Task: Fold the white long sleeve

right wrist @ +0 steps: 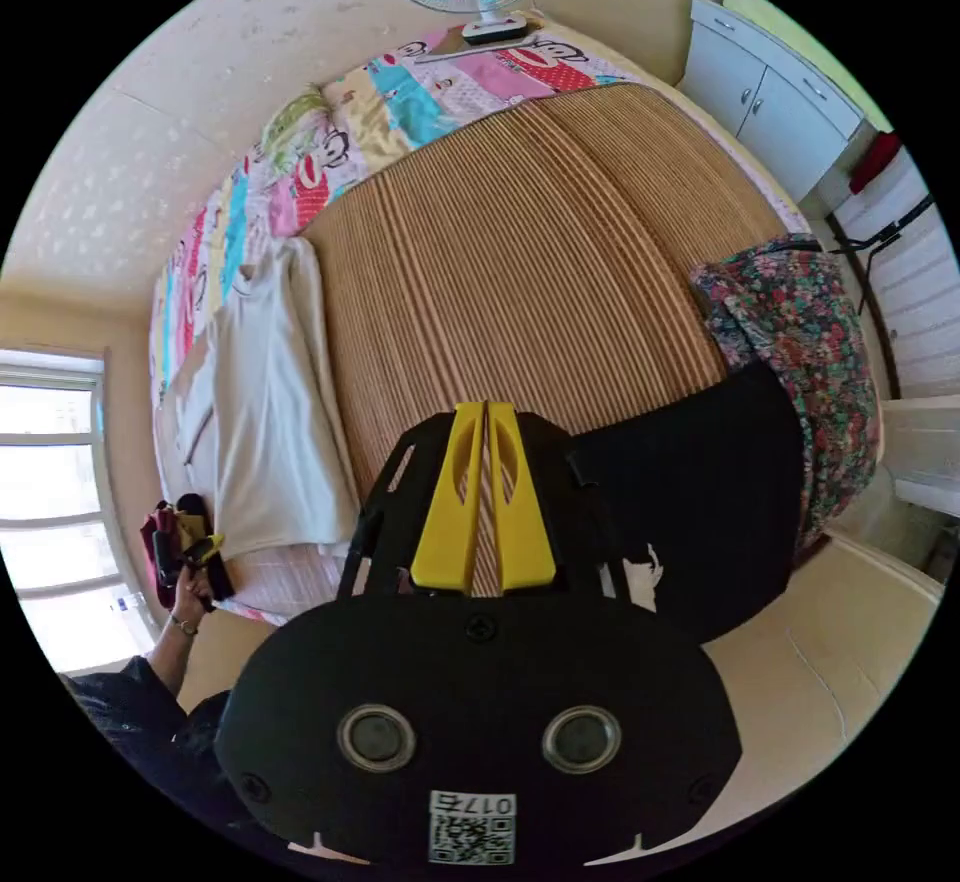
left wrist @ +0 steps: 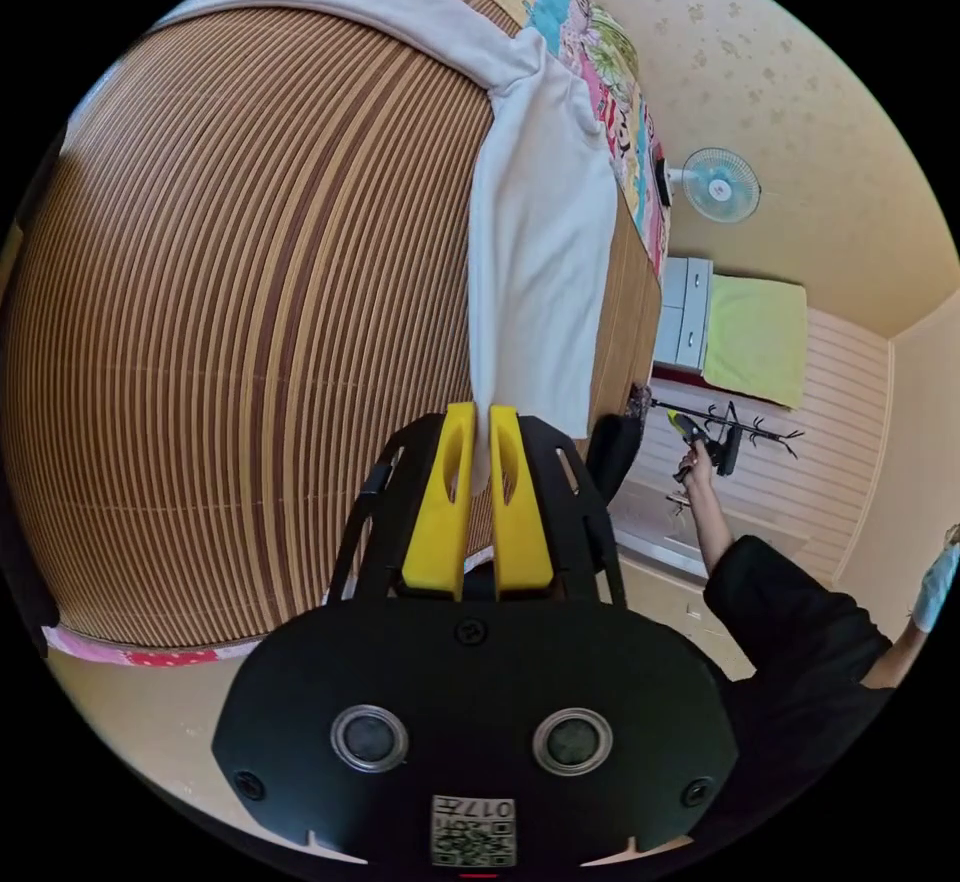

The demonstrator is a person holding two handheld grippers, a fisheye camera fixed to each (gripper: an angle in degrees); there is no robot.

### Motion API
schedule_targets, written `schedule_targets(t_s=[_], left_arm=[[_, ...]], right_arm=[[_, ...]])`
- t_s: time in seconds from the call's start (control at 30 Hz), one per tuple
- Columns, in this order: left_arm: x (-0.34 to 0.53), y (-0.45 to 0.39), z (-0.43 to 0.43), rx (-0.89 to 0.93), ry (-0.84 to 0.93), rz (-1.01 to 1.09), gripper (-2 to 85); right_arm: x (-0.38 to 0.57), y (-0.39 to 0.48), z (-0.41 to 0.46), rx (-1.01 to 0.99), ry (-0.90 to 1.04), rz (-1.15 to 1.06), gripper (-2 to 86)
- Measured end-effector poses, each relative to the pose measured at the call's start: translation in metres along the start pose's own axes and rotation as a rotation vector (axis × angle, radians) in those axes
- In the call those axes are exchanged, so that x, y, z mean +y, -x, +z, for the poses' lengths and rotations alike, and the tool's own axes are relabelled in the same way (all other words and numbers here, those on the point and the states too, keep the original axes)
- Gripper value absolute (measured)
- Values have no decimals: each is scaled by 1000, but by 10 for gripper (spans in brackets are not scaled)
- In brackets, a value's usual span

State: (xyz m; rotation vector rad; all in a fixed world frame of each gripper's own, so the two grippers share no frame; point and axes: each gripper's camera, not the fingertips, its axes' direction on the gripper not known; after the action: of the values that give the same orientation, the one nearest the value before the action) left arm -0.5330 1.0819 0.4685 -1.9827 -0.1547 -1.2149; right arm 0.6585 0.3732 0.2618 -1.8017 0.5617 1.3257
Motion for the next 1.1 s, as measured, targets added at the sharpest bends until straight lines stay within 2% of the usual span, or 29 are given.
schedule_targets(t_s=[0.1, 0.2, 0.27, 0.37, 0.53, 0.6, 0.67, 0.7, 0.73, 0.77, 0.87, 1.0, 1.07, 1.1], left_arm=[[12, 29, -4, 87, -55, -124, 11], [25, 56, -12, 156, -108, -213, 12], [30, 67, -21, 177, -133, -235, 12], [33, 77, -32, 173, -140, -239, 11], [35, 86, -36, 141, -90, -224, 12], [37, 88, -42, 186, -82, -199, 12], [40, 89, -51, 232, -76, -155, 13], [43, 89, -56, 234, -62, -132, 15], [47, 88, -59, 213, -48, -102, 17], [49, 87, -60, 199, -39, -84, 18], [55, 89, -54, 101, 52, -73, 24], [65, 97, -56, 31, 29, -123, 26], [70, 101, -56, 33, 5, -150, 27], [73, 104, -56, 31, -6, -163, 27]], right_arm=[[52, 64, 94, -25, 296, -189, 40], [102, 108, 158, -42, 449, -269, 74], [143, 136, 197, -107, 525, -243, 94], [167, 148, 189, -22, 387, -143, 79], [162, 142, 159, -24, 393, -208, 38], [151, 134, 129, 66, 366, -272, 36], [125, 113, 67, 298, 226, -324, 36], [108, 92, 27, 404, 118, -251, 38], [99, 78, 6, 438, 57, -183, 39], [87, 47, -38, 449, -62, -26, 42], [83, -2, -93, 266, -196, 172, 61], [92, 17, -30, -4, 100, 5, 76], [124, 52, 42, -197, 355, -150, 72], [146, 67, 72, -217, 435, -177, 64]])
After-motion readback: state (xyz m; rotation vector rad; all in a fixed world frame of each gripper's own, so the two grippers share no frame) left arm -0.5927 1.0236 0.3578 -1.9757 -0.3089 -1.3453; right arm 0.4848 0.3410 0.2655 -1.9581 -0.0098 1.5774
